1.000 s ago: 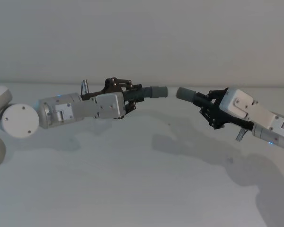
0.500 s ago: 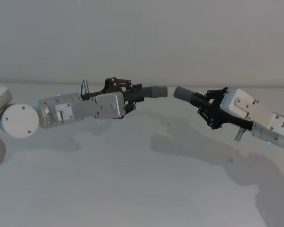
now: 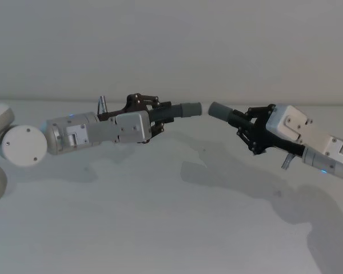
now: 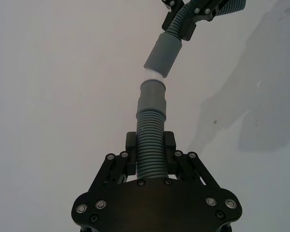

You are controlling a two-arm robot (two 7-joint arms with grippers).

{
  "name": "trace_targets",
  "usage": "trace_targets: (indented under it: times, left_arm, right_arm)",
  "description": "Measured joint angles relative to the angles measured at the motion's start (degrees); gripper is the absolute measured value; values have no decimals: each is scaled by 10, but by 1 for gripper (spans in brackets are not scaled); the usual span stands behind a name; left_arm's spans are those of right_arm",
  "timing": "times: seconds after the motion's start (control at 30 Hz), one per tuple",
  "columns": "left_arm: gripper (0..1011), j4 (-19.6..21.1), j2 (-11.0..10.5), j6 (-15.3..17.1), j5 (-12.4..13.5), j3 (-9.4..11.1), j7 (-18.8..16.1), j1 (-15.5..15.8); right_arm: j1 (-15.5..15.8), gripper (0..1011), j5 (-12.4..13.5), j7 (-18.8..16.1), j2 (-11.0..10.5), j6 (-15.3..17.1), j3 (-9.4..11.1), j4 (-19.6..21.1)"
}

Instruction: Use both hands to pick up one end of the pipe from the table, align the ends, and insert them.

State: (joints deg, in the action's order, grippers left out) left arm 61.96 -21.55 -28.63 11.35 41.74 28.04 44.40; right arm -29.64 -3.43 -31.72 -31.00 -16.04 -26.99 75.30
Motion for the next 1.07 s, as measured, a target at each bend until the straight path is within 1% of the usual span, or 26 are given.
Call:
trace_targets:
  times: [1.07]
  left_arm:
    - [312,0,0,0,0,0,0,0]
  right_arm:
    - [-1,156,3,3,4,-6,1,-5]
